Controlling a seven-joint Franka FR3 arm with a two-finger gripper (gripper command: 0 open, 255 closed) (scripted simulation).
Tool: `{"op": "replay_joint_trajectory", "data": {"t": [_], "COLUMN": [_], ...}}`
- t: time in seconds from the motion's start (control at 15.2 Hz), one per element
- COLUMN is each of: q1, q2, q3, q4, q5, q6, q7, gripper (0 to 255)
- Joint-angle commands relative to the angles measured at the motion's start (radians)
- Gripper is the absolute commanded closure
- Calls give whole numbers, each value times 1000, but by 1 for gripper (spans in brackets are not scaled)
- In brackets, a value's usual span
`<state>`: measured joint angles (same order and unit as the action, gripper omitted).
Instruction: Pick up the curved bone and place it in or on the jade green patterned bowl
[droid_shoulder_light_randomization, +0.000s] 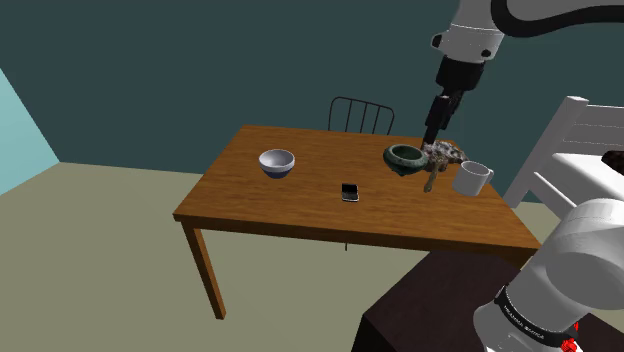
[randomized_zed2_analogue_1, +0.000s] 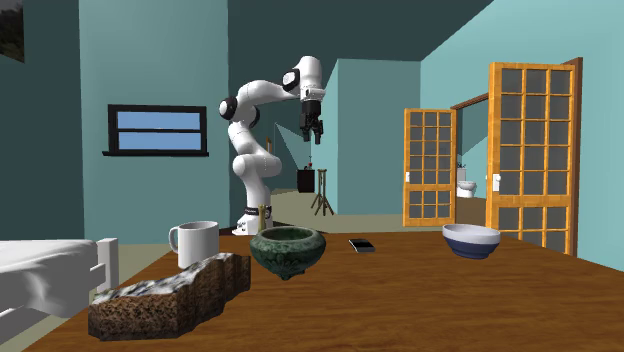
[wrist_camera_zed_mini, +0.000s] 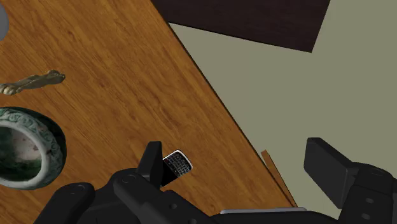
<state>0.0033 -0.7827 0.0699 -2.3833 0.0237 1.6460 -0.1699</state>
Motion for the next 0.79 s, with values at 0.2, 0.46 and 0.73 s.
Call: {"op": "replay_joint_trajectory", "data": {"t": [0.2, 0.46, 0.73], "q1": [-31, -74, -117], "q2": [43, 113, 198], "q3": [-37, -86, -134], "q4": [-27, -50, -58], "q5": [-37, -86, -132], "q6": [57, 135, 213], "q7": [-27, -60, -90], "gripper": [0, 0, 0]}}
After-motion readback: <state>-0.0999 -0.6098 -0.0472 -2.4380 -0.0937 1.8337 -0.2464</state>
